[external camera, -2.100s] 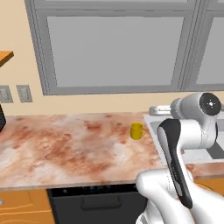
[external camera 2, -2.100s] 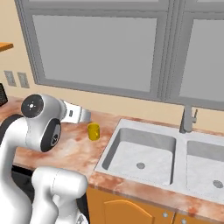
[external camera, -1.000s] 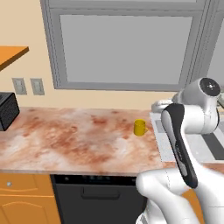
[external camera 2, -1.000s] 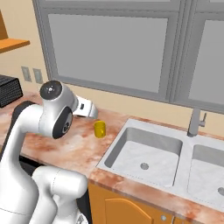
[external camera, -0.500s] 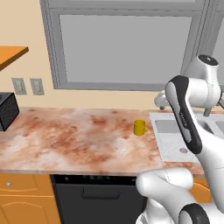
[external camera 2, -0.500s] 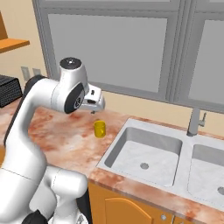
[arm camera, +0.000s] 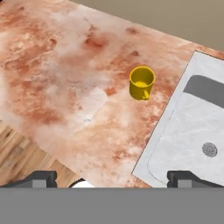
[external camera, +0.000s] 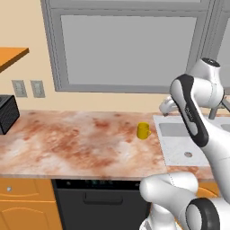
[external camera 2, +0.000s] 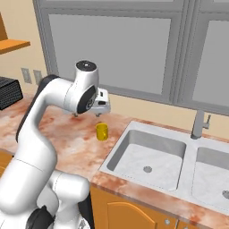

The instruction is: Clear the mugs and bowl far away from the sink.

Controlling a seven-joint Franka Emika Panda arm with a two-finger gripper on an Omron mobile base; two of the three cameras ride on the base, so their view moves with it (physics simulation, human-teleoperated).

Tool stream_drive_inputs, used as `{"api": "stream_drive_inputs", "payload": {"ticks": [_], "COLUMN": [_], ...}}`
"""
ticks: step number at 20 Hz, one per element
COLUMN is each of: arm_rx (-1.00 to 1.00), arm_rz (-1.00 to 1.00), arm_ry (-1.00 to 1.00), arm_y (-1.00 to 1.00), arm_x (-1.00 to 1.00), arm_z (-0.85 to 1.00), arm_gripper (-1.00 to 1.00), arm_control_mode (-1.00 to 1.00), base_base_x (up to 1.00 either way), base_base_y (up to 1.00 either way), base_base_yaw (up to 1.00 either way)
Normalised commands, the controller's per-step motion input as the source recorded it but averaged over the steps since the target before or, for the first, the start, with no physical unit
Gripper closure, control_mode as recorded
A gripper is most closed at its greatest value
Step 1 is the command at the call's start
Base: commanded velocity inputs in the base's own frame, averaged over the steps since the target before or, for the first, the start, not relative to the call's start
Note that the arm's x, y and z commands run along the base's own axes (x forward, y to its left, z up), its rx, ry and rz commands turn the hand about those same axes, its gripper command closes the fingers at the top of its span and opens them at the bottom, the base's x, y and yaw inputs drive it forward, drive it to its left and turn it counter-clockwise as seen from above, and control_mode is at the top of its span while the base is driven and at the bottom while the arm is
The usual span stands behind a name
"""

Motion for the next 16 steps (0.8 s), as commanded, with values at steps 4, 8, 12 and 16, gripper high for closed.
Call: {"api": "stream_drive_inputs", "payload": {"ticks": [4, 8, 12, 16], "arm_rx": [-0.08, -0.11, -0.10, -0.10], "arm_rz": [0.11, 0.02, 0.00, 0.00], "arm_ry": [0.01, 0.00, 0.00, 0.00], "arm_y": [0.00, 0.00, 0.03, 0.11], "arm_x": [0.02, 0.00, 0.00, 0.00], "arm_z": [-0.18, -0.15, -0.19, -0.25], "arm_gripper": [-1.00, -1.00, -1.00, -1.00], "arm_control_mode": [-1.00, -1.00, -1.00, -1.00], "base_base_x": [0.00, 0.00, 0.00, 0.00], "base_base_y": [0.00, 0.00, 0.00, 0.00], "base_base_yaw": [0.00, 0.00, 0.00, 0.00]}}
